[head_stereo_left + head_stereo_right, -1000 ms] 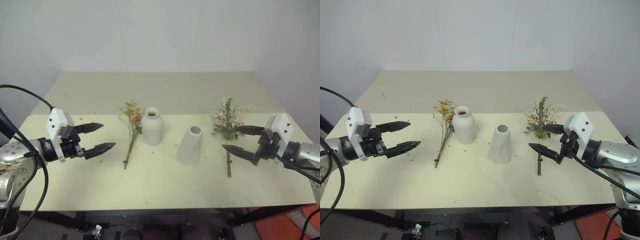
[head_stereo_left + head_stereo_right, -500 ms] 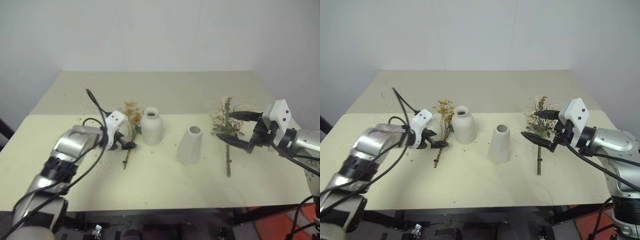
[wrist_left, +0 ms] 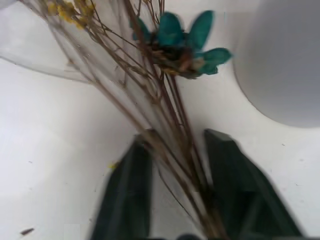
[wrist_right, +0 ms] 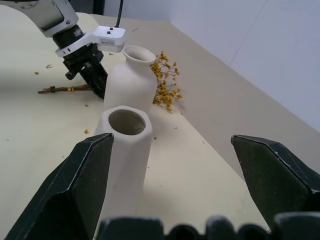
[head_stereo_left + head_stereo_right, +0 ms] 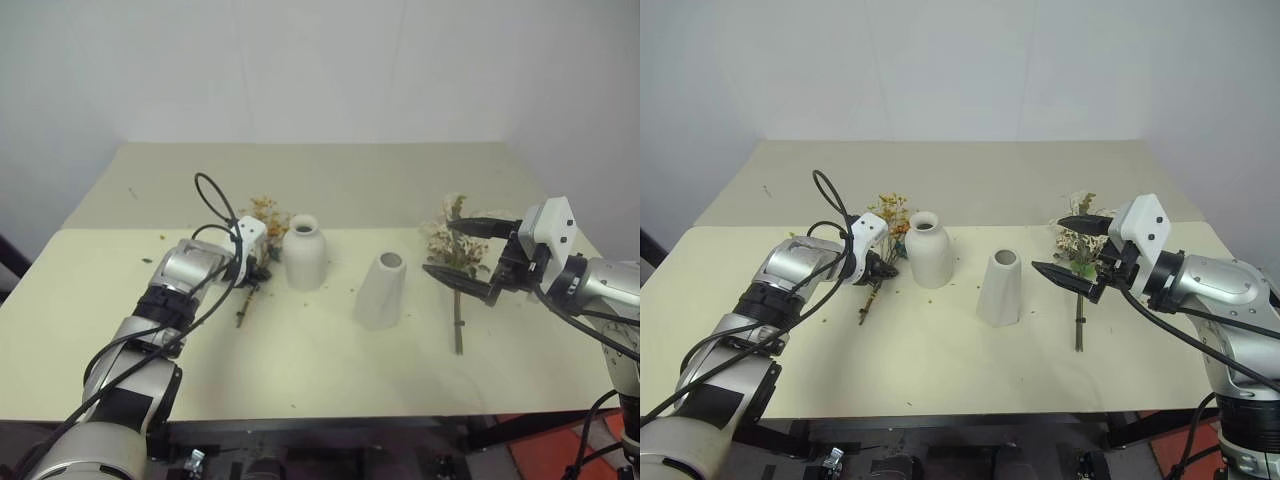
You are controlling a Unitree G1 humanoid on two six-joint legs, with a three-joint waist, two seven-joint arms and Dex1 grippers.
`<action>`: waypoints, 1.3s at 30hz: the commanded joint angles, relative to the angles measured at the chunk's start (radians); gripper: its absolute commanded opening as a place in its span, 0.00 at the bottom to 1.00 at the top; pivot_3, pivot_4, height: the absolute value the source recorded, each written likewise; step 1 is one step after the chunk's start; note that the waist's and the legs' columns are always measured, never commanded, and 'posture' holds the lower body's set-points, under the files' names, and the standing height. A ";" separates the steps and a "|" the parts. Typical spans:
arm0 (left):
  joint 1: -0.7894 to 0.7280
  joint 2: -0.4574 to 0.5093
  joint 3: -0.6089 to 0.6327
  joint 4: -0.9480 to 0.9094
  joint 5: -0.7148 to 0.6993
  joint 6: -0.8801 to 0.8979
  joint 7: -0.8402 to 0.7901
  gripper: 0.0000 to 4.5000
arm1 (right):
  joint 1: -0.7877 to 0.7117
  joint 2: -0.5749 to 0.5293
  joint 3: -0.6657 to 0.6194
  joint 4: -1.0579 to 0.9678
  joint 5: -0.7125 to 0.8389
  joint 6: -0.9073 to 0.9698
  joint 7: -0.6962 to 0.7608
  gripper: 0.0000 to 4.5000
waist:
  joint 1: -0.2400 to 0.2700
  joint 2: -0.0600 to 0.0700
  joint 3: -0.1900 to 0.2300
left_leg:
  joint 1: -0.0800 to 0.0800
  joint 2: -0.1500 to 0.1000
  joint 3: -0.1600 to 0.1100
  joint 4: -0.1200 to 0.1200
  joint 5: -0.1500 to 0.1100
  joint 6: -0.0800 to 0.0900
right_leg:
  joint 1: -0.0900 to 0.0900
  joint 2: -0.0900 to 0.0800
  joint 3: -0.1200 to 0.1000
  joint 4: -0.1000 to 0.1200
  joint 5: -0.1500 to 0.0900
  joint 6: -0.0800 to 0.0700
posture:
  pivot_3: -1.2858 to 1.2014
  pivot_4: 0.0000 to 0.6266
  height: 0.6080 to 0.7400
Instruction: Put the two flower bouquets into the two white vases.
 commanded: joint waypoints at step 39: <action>-0.121 -0.250 0.483 0.011 -0.387 -0.704 -0.343 0.01 | 0.064 0.055 -0.056 -0.107 0.039 -0.007 -0.126 0.99 | 0.001 -0.002 0.001 | -0.001 -0.001 0.000 0.001 0.001 -0.002 | 0.000 0.000 0.000 -0.001 0.002 0.002 | 0.52 0.24 1.00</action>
